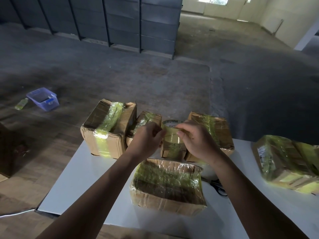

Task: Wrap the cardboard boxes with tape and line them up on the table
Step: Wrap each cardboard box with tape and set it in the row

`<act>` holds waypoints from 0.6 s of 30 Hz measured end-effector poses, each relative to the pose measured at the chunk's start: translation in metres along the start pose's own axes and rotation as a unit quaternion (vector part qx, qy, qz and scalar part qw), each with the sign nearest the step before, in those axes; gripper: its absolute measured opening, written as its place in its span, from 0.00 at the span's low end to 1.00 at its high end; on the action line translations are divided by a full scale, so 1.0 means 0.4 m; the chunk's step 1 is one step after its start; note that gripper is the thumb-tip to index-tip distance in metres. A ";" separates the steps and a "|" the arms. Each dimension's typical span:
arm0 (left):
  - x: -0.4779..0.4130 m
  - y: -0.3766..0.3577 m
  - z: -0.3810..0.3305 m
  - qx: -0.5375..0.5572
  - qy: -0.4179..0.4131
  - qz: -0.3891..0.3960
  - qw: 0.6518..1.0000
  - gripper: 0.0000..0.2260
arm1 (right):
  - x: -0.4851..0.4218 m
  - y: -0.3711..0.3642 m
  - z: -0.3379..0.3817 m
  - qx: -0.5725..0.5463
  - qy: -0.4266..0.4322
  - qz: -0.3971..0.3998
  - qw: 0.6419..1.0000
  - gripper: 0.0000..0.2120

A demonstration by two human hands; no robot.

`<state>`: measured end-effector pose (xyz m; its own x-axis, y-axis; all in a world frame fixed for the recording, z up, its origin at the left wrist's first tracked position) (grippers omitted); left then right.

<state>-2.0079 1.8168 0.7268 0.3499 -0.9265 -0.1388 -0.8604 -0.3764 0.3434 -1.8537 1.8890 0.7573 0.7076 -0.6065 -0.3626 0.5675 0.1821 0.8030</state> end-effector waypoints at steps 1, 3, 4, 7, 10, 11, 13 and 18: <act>-0.001 0.000 -0.009 -0.015 -0.015 0.002 1.000 0.05 | -0.001 0.001 0.001 -0.001 -0.001 -0.004 1.000 0.11; -0.002 0.003 -0.025 -0.025 -0.047 0.007 0.999 0.07 | -0.003 0.004 0.002 -0.008 -0.010 -0.010 1.000 0.11; -0.003 0.005 -0.032 -0.027 -0.063 0.008 0.998 0.07 | -0.004 0.006 0.002 -0.013 -0.018 -0.013 1.000 0.11; -0.007 0.008 -0.042 -0.035 -0.099 -0.002 0.995 0.08 | -0.005 0.010 0.002 -0.039 -0.038 -0.021 0.998 0.12; -0.012 0.006 -0.037 -0.011 -0.092 -0.026 0.995 0.09 | -0.005 0.012 0.005 -0.063 -0.046 -0.021 0.997 0.11; -0.012 0.004 -0.035 0.006 -0.085 -0.031 0.996 0.10 | -0.006 0.013 0.006 -0.067 -0.046 -0.021 0.996 0.11; -0.012 0.004 -0.032 0.048 -0.072 -0.036 0.996 0.12 | -0.008 0.018 0.005 -0.072 -0.053 -0.022 0.996 0.11; -0.005 0.012 -0.018 0.230 -0.026 0.035 0.972 0.04 | -0.007 0.038 -0.013 -0.085 -0.083 -0.026 0.993 0.12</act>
<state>-2.0102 1.8170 0.7355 0.2761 -0.9439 -0.1810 -0.9602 -0.2624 -0.0961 -1.8449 1.8975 0.7680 0.6049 -0.7345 -0.3075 0.6740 0.2667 0.6889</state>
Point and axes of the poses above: each hand's wrist, its own x-axis away from the middle knuckle, its own y-axis out of the back of the hand, z = x × y, the point moved 3 cm from there along -x, towards the middle knuckle, and after that the axes turned 5 degrees about x, right-handed, at the moved point
